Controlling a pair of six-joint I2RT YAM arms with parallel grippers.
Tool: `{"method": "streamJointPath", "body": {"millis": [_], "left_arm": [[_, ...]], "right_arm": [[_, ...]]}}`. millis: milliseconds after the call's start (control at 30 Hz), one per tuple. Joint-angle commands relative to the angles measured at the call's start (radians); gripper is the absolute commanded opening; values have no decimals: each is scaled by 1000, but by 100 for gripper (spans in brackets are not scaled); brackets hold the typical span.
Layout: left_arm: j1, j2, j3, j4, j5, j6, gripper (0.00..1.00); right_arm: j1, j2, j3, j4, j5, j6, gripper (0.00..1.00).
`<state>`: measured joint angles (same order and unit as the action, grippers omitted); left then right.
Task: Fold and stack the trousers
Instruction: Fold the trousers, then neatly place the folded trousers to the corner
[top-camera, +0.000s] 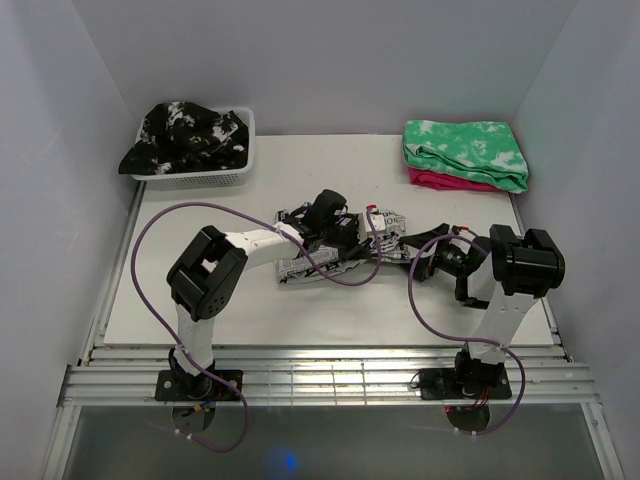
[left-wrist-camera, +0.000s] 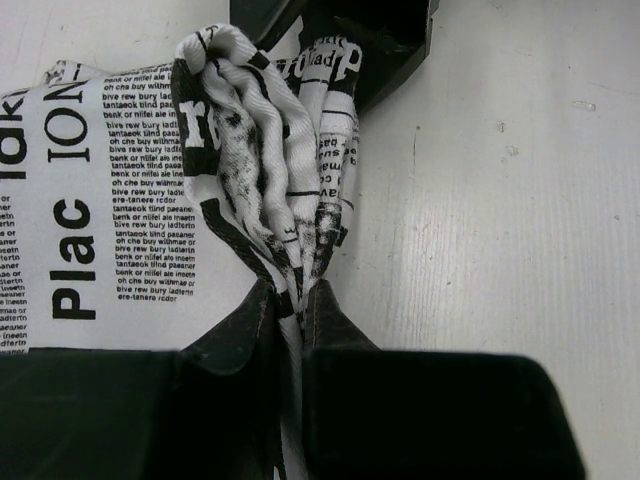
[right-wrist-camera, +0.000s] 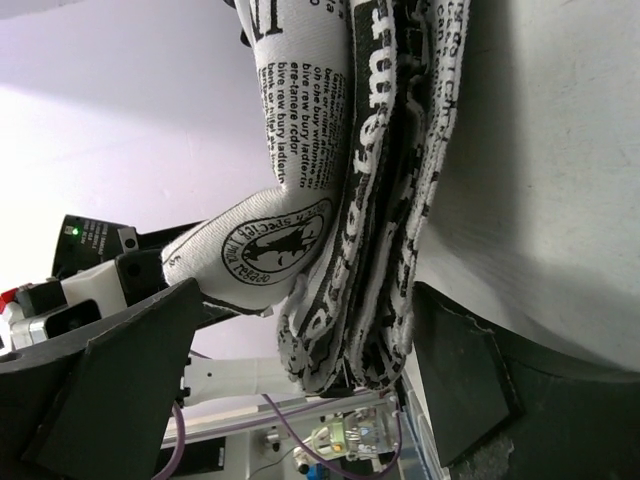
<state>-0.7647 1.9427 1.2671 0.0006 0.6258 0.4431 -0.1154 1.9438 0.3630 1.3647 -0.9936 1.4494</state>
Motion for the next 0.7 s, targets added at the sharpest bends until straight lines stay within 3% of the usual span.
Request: {"method": "streamJointPath", "body": {"millis": [0,433,667], "left_arm": [[2,-27,18,4,57,-11,0],[-24,-37,-20,-53,65,143,0],[-47,-59,-71,31,11,195,0]], "right_arm": [[6,-22,-18,260,23,75,90],[37,30,20,226,44,108,90],[89,23,24,57,59,-10,90]]}}
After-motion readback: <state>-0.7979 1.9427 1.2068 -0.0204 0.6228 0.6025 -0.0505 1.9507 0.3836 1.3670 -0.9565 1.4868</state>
